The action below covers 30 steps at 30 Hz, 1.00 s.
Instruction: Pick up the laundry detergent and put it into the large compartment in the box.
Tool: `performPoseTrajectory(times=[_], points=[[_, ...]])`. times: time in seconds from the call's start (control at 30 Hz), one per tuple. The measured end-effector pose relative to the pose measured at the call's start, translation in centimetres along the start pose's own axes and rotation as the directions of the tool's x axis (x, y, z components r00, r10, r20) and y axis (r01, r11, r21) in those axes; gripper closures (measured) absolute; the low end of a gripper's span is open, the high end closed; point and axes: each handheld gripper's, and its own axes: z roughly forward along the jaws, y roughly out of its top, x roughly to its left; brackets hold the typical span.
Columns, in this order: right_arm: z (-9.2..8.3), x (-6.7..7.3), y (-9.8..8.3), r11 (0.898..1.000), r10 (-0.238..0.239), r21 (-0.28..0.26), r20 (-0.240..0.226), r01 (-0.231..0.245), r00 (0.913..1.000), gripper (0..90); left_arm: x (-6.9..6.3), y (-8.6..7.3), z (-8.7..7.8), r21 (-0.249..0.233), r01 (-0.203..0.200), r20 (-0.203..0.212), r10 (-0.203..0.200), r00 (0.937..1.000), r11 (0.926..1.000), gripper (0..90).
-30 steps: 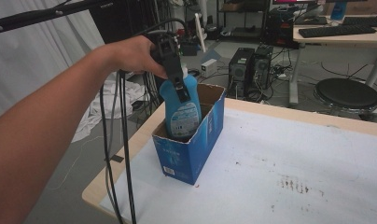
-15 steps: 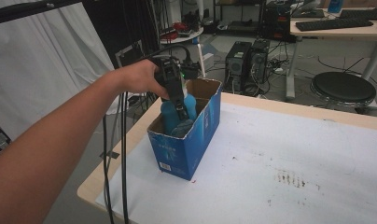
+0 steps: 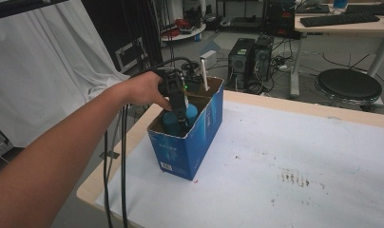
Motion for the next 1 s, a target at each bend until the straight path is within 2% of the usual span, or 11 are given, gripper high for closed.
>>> performPoseTrajectory(times=[0.27, 0.43, 0.63, 0.8, 1.0], points=[[0.0, -0.1, -0.3, 1.0, 0.003, 0.0, 0.0, -0.003, 1.0, 3.4, 0.2, 0.2, 0.5, 0.006, 0.009, 0.007, -0.009, 0.9999, 0.9999, 37.8], [0.0, 0.0, -0.4, 1.0, 0.01, -0.002, -0.001, -0.01, 1.0, 3.4, 0.4, 0.1, 0.5, -0.001, 0.029, 0.014, -0.029, 0.9995, 0.9996, 37.7], [0.1, 0.1, -0.3, 1.0, 0.004, 0.001, -0.004, -0.004, 1.0, 3.4, 0.7, -0.2, -0.2, -0.046, 0.073, 0.027, -0.072, 0.997, 0.9962, 31.9], [0.1, 0.1, -0.3, 1.0, 0.003, 0.0, -0.002, -0.003, 1.0, 3.4, 0.7, -0.5, -0.6, -0.062, 0.085, 0.026, -0.083, 0.9962, 0.9945, 28.1], [-0.1, 0.3, -0.4, 1.0, 0.007, -0.003, 0.002, -0.007, 1.0, 3.4, 0.6, -1.0, -1.5, -0.11, 0.103, 0.023, -0.101, 0.9946, 0.9885, 26.4]])
